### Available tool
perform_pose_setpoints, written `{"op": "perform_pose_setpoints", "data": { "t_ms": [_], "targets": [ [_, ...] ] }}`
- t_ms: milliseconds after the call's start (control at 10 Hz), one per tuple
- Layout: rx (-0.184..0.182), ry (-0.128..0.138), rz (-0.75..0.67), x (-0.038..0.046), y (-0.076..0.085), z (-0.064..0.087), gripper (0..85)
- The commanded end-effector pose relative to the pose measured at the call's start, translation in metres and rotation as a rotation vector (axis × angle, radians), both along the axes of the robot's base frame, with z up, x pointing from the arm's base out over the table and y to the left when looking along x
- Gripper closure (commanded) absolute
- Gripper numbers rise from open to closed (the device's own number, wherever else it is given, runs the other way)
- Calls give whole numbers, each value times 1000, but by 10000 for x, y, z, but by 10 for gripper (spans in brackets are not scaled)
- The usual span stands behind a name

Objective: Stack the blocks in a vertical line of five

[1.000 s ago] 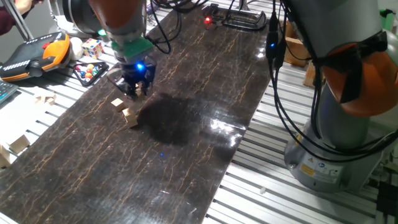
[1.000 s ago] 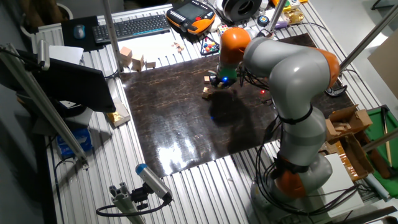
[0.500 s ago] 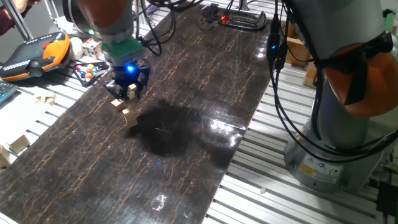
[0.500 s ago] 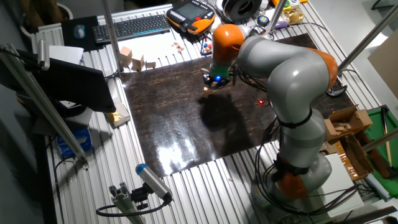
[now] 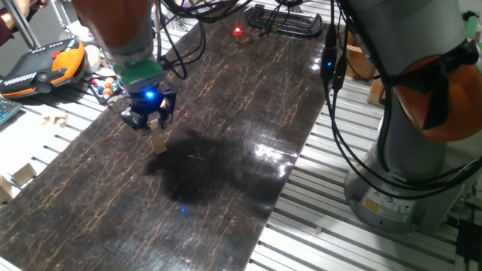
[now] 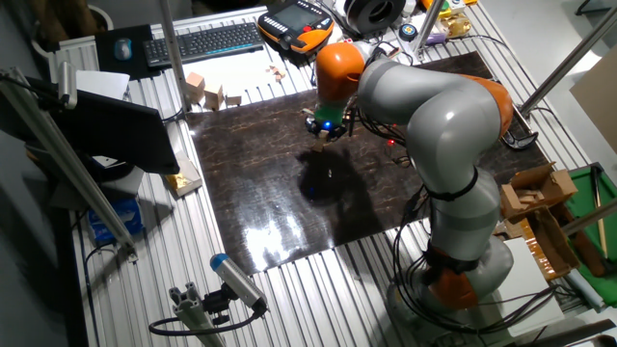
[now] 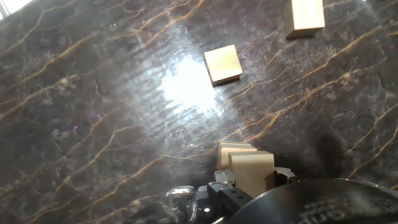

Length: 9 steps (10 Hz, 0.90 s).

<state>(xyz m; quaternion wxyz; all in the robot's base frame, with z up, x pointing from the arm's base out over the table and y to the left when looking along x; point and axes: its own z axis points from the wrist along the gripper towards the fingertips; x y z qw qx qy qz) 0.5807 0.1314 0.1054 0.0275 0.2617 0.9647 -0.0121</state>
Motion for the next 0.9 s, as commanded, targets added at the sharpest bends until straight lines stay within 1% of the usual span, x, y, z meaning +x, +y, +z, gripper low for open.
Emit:
{"op": "perform_pose_setpoints", "data": {
  "t_ms": [0,100,200,300,600,800],
  "targets": [
    [2,-1,-18,5,10,6,840],
    [6,-1,-39,11,15,6,840],
    [1,-2,-59,14,9,0,840],
    [6,-3,-78,16,2,-10,840],
    [18,-6,-68,28,11,-31,840],
    [17,-9,-62,31,13,-37,840]
  ]
}}
